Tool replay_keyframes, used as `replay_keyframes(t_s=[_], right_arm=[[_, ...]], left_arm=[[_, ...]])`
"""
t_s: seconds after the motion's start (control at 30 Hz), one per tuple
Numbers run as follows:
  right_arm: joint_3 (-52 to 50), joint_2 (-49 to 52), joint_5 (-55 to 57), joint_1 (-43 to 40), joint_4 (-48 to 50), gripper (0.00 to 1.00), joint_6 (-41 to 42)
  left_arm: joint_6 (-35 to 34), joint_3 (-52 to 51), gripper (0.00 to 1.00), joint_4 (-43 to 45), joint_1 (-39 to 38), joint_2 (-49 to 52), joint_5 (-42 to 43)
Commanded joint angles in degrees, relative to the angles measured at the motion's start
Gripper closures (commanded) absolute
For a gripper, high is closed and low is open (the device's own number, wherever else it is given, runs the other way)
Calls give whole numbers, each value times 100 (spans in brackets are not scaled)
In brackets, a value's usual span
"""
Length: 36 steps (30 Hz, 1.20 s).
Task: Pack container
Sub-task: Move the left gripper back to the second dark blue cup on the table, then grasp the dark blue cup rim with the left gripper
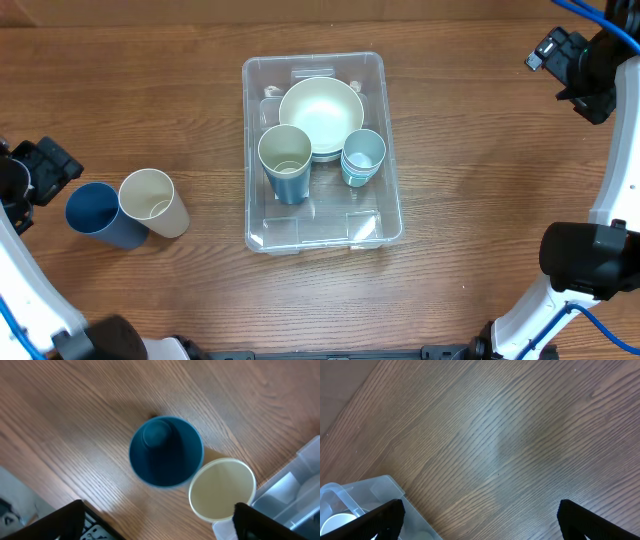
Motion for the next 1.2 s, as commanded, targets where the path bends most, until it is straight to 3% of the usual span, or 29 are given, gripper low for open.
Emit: replay_keyframes(t_s=[0.0,0.33,0.63,0.7,0.87,0.93,1.03,1.17], right_arm=[[111,-120,-11,-9,11,0,48],[114,-120,-11,-9,11,0,50],[111,-120,-11,-9,11,0,48],[114,-120,-11,-9,11,0,48],[111,-120,-11,-9,11,0,48],[111,-120,-11,-9,11,0,50],[111,-120,-11,-9,11,0,48],[111,-120,-11,-9,11,0,48]], left_arm=[[452,-146,10,146,219,413,509],[358,-1051,16,275,260,601,120],[234,-2000,25,1021,315,601,83],[232,-2000,33,1040,358,601,-42],[9,-2004,65,1093,476,603,-437],[-79,-2004,72,1143,503,603,-485],[-94,-2004,94,1290,511,603,-527],[-111,-1987,96,1438,514,590,-527]])
